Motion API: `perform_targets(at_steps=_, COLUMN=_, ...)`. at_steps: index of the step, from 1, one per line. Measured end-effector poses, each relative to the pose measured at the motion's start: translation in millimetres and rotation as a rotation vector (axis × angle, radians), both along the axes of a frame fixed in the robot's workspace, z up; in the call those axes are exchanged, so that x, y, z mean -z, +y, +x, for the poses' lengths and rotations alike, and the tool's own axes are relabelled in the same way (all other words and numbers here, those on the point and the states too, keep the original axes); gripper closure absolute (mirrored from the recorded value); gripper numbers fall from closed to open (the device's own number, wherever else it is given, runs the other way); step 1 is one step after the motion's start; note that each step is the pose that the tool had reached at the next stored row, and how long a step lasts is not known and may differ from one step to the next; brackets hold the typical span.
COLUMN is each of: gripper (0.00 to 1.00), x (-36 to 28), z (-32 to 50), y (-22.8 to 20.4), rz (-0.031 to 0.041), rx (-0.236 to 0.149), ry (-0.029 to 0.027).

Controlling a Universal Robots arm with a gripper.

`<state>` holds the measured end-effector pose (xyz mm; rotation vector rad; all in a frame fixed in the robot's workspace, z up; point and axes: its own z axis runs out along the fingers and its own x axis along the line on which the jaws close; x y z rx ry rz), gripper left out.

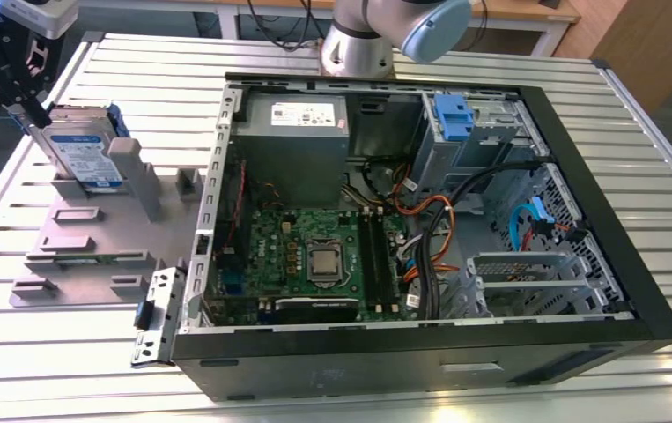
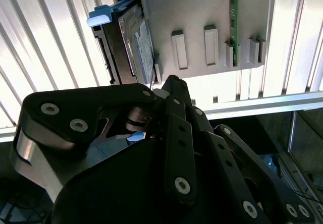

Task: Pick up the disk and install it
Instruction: 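Pick up the disk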

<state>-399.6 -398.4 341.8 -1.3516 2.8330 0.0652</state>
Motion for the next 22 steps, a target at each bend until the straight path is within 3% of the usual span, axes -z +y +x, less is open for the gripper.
perform_targets(at_steps=22, gripper=0.89, x=0.0, z=0.0, y=0.0, rz=-0.0004, rx=-0.013, ry=0.0000)
